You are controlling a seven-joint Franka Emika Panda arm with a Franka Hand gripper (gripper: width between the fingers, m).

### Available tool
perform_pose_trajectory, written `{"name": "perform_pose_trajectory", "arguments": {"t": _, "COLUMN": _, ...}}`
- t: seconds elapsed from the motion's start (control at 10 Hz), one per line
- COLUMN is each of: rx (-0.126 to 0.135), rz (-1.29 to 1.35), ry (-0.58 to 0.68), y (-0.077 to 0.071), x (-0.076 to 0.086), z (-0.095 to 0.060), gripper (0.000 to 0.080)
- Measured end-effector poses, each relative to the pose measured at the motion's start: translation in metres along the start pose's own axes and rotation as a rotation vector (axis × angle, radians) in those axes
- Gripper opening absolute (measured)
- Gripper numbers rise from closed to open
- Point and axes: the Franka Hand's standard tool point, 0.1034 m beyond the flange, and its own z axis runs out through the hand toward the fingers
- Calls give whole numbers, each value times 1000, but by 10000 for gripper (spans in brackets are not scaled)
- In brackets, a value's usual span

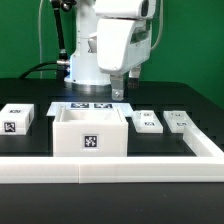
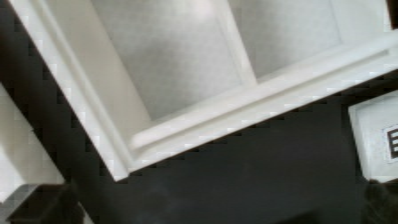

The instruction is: Assemble cabinet

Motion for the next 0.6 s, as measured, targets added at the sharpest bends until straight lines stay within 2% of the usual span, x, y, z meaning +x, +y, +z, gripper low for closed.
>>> {"name": "perform_pose_trajectory", "arguments": {"t": 0.2, "rx": 2, "rz": -1, "ry": -1, "y": 0, "x": -1, "z": 1, "gripper": 798}}
{"name": "perform_pose_trajectory", "arguments": {"t": 0.4, "rx": -26, "rz": -171, "ry": 13, "y": -3, "x": -14, "z": 9, "gripper": 798}}
{"name": "perform_pose_trajectory", "arguments": {"t": 0.6, "rx": 4, "rz": -191, "ry": -1, "y": -8, "x": -31, "z": 13, "gripper": 798}}
